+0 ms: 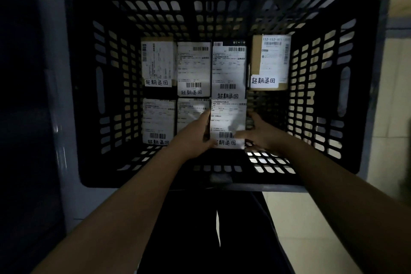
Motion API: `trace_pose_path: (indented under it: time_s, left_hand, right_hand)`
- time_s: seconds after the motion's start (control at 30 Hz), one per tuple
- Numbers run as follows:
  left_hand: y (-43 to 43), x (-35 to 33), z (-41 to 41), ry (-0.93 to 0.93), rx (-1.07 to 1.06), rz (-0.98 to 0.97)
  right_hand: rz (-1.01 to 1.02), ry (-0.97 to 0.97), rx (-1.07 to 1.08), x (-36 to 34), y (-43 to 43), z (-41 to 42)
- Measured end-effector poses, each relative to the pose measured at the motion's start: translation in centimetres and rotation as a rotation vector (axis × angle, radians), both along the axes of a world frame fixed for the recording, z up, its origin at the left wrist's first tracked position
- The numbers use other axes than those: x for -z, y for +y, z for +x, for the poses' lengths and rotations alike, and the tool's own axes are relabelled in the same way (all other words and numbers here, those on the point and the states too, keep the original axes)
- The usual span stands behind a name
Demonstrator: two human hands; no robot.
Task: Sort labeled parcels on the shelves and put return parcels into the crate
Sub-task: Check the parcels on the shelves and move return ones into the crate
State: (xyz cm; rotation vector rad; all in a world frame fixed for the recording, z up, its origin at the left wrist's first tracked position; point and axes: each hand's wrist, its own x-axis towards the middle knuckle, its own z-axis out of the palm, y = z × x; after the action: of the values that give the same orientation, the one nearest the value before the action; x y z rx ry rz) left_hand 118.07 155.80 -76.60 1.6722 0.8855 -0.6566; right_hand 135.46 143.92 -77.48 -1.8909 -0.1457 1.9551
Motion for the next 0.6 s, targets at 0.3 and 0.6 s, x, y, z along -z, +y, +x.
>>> trace_pose_path:
  time_s: [0.3,0.6]
  left_hand:
    - [-0.3,0.9,-0.1,-0.012,0.119,0.069]
    - [0.0,1.2,-0.2,-0.002,0.107,0.046]
  right_hand:
    - [0.017,-0.042,0.075,1.3,-0.4,0.0]
    - [-0.037,-0.058,0.057,1.4,0.2,0.3]
